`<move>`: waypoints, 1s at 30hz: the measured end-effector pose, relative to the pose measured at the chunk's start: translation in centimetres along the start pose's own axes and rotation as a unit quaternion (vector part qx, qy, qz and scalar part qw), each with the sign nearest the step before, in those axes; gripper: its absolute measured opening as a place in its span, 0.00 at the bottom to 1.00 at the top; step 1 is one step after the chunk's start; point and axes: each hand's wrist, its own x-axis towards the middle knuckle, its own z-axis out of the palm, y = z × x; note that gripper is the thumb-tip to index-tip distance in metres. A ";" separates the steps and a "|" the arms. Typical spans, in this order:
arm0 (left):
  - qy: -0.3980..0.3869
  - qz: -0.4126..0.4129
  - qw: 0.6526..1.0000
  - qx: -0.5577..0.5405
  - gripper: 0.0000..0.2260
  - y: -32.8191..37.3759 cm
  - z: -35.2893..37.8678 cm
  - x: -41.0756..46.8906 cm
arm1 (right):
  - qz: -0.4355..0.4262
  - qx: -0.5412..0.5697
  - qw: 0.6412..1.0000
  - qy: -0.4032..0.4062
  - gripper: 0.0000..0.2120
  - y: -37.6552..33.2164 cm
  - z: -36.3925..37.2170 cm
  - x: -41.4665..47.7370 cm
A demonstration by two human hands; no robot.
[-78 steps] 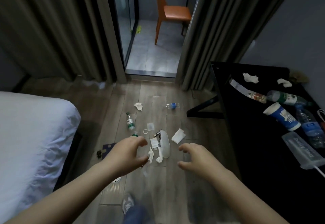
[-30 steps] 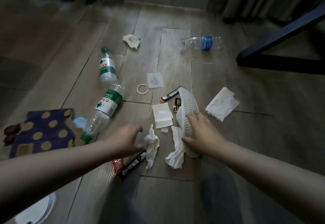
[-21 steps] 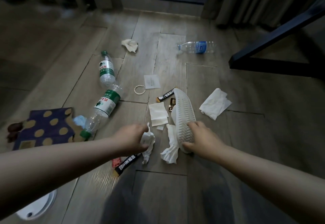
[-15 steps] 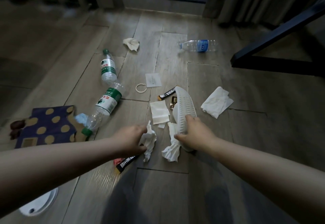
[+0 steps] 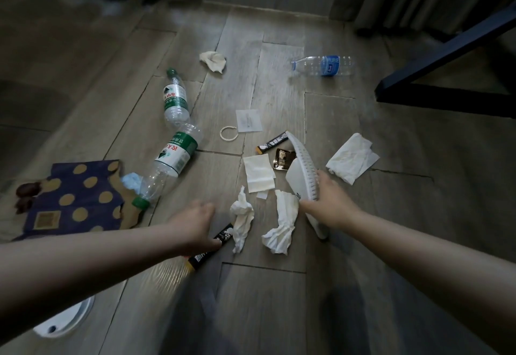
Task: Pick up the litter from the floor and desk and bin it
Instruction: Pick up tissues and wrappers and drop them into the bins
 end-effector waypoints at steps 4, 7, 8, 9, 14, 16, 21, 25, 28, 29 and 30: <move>-0.033 -0.083 0.996 -0.017 0.42 -1.1 1.1 -0.5 | 0.001 -0.015 1.000 -0.016 0.41 0.3 0.0 -0.6; -0.028 -0.079 0.996 -0.028 0.43 -1.3 1.9 -0.8 | 0.003 -0.024 0.999 -0.025 0.42 0.4 0.2 -1.0; -0.025 -0.068 0.997 -0.036 0.43 -1.2 2.1 -0.9 | 0.003 -0.028 0.999 -0.026 0.42 0.4 0.3 -1.1; -0.023 -0.055 0.997 -0.045 0.42 -1.0 2.4 -1.0 | 0.002 -0.035 0.999 -0.026 0.42 0.5 0.3 -1.2; 0.011 0.027 0.995 -0.098 0.42 -0.3 3.0 -1.4 | 0.002 -0.044 0.999 -0.024 0.43 0.7 0.3 -1.2; 0.014 0.059 0.991 -0.117 0.45 -0.3 3.0 -1.4 | 0.002 -0.045 0.999 -0.025 0.43 0.8 0.3 -1.3; 0.035 0.074 0.990 -0.116 0.50 -0.8 3.8 -1.8 | -0.001 -0.050 0.998 -0.024 0.43 1.1 0.4 -1.3; 0.010 0.096 0.995 -0.026 0.56 -1.5 4.6 -2.4 | -0.004 -0.055 0.998 -0.020 0.42 1.1 0.4 -1.2; -0.016 0.139 0.990 0.020 0.59 -1.8 5.0 -2.8 | -0.009 -0.059 0.998 -0.017 0.41 1.0 0.6 -1.3; -0.017 0.147 0.988 0.037 0.59 -1.8 5.1 -2.8 | -0.010 -0.059 0.998 -0.017 0.41 1.0 0.6 -1.3; -0.018 0.152 0.987 0.055 0.59 -1.7 5.3 -2.9 | -0.010 -0.059 0.998 -0.016 0.40 0.9 0.7 -1.4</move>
